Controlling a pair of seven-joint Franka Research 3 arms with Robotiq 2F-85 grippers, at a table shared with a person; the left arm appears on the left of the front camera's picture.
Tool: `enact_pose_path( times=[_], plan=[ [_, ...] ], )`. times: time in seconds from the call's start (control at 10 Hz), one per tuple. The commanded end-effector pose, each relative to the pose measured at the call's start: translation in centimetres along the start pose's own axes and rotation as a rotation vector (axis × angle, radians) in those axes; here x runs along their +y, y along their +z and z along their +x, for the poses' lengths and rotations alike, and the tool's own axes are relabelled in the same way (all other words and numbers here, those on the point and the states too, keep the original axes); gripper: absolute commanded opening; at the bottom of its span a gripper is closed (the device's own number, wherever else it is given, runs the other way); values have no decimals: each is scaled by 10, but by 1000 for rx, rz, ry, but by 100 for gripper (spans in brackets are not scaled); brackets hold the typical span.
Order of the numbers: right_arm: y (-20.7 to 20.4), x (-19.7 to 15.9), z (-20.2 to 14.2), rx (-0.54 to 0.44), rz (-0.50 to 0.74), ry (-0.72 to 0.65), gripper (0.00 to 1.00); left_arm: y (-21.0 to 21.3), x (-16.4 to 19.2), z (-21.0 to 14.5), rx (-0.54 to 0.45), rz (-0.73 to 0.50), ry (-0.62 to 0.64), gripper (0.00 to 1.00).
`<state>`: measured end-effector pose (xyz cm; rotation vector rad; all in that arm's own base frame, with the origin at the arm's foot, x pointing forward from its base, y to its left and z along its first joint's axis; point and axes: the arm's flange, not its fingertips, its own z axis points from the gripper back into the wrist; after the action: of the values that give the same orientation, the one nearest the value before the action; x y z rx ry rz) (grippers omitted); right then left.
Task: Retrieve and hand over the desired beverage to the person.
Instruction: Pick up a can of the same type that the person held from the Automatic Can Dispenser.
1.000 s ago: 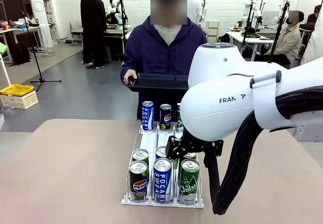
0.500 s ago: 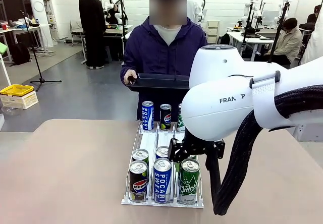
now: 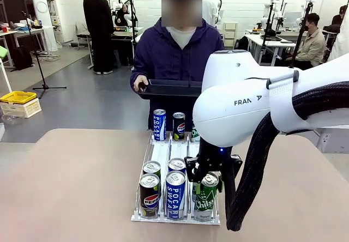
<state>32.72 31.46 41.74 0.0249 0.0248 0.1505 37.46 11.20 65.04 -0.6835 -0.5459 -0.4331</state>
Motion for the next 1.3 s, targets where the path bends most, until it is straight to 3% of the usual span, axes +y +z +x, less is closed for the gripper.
enact_pose_path(
  times=[0.0,0.3,0.4,0.8,1.2],
  plan=[
    [0,1,2,36,27,9,4,1,0,0,-11,-17,-12,100],
    [7,4,-1,53,-10,12,0,1,0,0,-11,-17,-12,100],
    [28,9,-6,73,-31,24,53,1,0,0,-11,-17,-12,100],
    [160,29,-35,-68,-100,23,53,1,0,0,-11,-17,-12,100],
    [283,40,-34,-200,-92,-1,53,1,0,0,-11,-17,-12,100]
  ],
)
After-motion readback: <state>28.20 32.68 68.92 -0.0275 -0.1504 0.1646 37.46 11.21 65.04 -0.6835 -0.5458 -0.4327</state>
